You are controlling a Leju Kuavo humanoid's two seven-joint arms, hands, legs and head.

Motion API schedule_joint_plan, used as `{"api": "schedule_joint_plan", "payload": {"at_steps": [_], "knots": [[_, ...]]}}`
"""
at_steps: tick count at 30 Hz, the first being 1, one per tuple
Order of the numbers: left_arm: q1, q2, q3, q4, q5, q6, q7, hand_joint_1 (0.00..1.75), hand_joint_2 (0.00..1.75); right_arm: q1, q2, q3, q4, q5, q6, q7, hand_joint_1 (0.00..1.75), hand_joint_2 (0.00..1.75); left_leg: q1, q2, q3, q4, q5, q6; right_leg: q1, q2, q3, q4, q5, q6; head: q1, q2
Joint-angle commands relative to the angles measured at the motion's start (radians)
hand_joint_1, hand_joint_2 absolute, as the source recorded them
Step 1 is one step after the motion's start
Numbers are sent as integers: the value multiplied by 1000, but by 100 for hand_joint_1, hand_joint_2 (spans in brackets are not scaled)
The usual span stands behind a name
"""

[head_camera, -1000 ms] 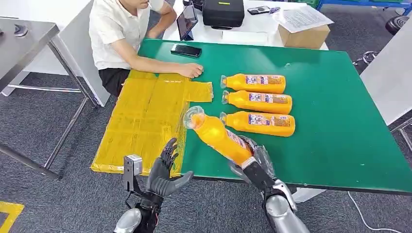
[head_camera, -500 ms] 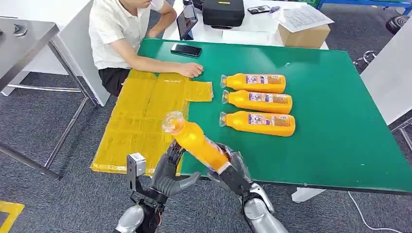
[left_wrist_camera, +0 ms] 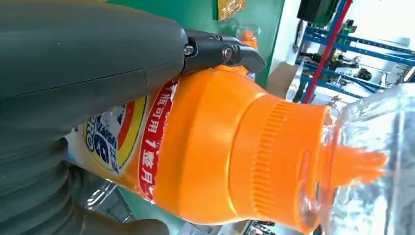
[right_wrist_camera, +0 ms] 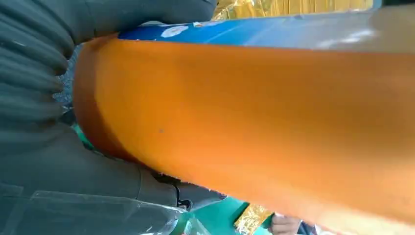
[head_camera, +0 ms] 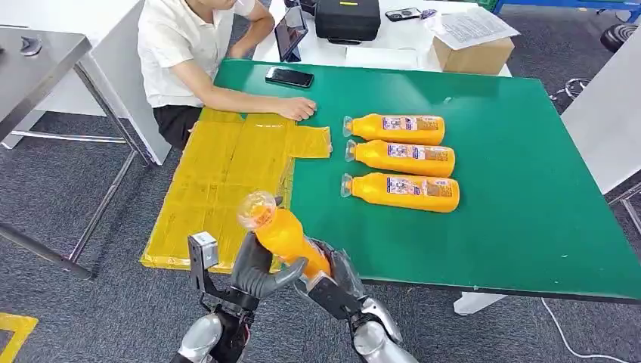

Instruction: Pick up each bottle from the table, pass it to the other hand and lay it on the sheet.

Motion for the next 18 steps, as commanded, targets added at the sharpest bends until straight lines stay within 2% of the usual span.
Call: {"api": "schedule_joint_plan", "payload": {"at_steps": [1, 2, 7, 8, 10, 13, 18], "knots": [[-75, -18, 22, 87, 112, 18, 34, 0, 175, -24, 16, 120, 77, 26, -127, -84, 164, 175, 1, -1, 4, -1, -1, -2, 1, 0, 4, -1, -1, -2, 0, 0], [-89, -23, 24, 103, 143, 21, 35, 0, 175, -23, 12, 154, 68, 31, -161, -84, 162, 175, 1, -1, 1, 0, 0, -1, 1, -1, 1, -1, 0, -1, 0, 0], [-126, -11, -8, 147, 156, 27, 36, 0, 175, -41, 5, 228, 73, 21, -183, -84, 159, 175, 1, -1, 2, 0, -1, -1, 1, -1, 2, 0, -1, -1, 0, 0], [-126, -11, -11, 154, 166, 8, 31, 175, 175, -42, 0, 240, 60, -4, -178, -84, 159, 175, 1, -1, 3, 0, -1, -2, 1, -1, 3, 0, -1, -2, 0, 0], [-121, -2, -19, 156, 159, -4, 13, 175, 175, -37, -14, 256, 14, -51, -156, -84, 148, 175, 1, -1, 1, -1, 0, -1, 1, -1, 1, -1, -1, -1, 0, 0], [-118, 7, -32, 159, 132, 5, 7, 175, 175, -26, -30, 264, -46, -101, -124, -84, 147, 175, 1, -1, 2, -1, -1, -1, 1, -1, 2, 0, -1, -2, 0, 0], [-116, 13, -38, 162, 96, 27, -4, 175, 175, -32, -29, 269, -70, -55, -176, -84, 143, 175, 1, 0, 2, -1, -1, -2, 1, 0, 2, -1, -1, -2, 0, 0]]}}
